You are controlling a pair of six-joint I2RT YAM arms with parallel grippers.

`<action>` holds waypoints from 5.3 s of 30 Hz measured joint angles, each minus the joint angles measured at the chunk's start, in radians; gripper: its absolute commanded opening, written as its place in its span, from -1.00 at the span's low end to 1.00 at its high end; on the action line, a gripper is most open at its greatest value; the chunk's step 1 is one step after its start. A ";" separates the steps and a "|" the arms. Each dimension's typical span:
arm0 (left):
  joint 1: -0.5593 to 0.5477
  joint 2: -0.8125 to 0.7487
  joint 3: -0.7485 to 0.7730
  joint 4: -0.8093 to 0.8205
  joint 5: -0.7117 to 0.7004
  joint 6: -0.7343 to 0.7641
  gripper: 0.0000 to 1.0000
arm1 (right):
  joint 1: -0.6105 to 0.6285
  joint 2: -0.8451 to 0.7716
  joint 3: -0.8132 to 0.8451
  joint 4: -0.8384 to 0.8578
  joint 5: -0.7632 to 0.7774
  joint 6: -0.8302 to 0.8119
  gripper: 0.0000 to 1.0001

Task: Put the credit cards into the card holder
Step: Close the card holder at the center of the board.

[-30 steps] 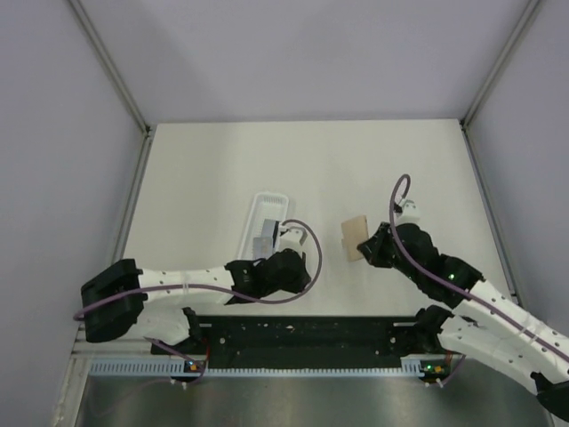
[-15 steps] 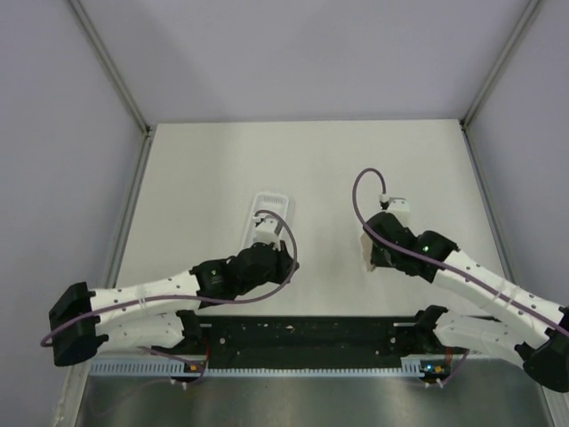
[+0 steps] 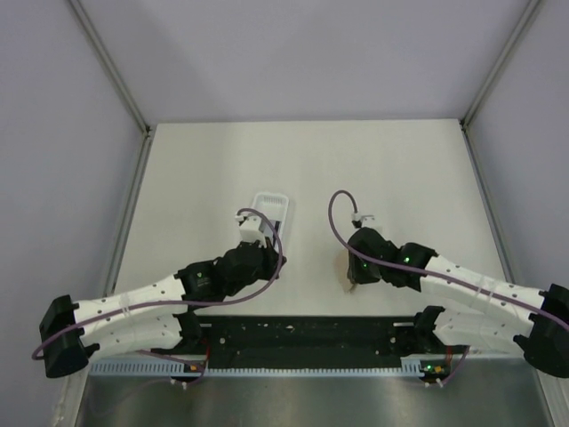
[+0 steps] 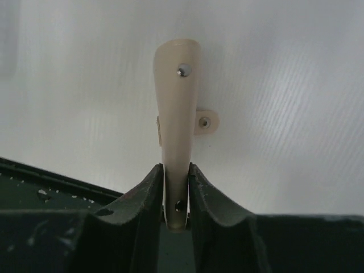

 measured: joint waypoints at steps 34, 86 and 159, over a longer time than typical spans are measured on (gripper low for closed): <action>0.009 0.138 0.006 0.020 0.079 0.013 -1.00 | 0.004 -0.185 -0.237 0.415 -0.102 0.065 -0.06; 0.009 0.264 0.024 0.060 0.155 0.006 -1.00 | -0.106 0.008 -0.278 0.557 -0.230 0.060 -0.97; 0.009 0.658 0.015 0.516 0.356 -0.009 -1.00 | -0.330 -0.204 -0.285 0.385 -0.256 -0.031 -0.70</action>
